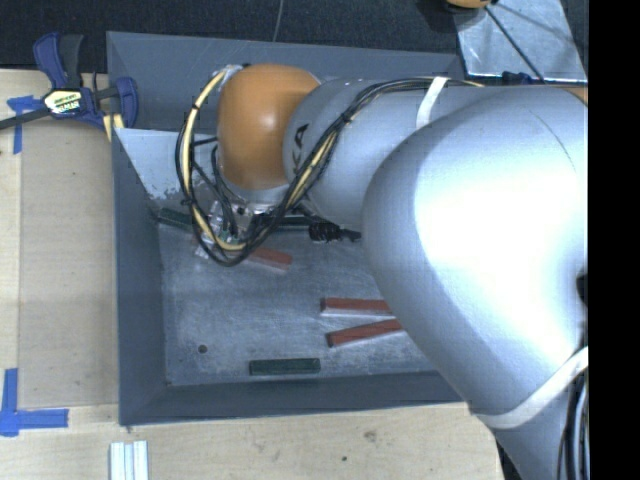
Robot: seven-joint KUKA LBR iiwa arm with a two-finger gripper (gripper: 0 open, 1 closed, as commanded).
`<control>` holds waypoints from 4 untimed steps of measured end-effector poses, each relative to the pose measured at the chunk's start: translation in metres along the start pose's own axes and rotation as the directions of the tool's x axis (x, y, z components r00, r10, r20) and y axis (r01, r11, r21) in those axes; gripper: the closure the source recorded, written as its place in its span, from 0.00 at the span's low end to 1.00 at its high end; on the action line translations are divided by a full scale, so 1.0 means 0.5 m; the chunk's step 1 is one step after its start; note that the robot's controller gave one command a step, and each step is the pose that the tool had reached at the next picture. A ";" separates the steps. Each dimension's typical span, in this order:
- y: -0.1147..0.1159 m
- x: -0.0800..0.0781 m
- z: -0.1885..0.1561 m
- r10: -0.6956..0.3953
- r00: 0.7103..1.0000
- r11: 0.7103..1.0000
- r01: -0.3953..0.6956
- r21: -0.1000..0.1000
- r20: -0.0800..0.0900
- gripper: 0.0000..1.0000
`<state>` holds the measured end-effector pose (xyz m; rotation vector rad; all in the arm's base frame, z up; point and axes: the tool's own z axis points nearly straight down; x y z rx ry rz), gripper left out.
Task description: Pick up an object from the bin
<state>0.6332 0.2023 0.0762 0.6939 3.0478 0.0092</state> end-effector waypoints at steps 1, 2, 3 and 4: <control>0.002 0.046 -0.116 -0.008 1.000 1.000 0.009 0.012 -0.017 1.00; 0.005 0.040 -0.202 -0.011 1.000 1.000 0.011 0.004 -0.009 1.00; 0.016 0.071 -0.247 -0.036 0.999 0.999 0.036 0.008 -0.012 1.00; 0.029 0.064 -0.353 -0.066 0.998 0.998 0.066 0.009 -0.015 1.00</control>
Offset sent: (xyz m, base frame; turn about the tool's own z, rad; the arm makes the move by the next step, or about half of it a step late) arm -0.0087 0.0003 0.0673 -0.0168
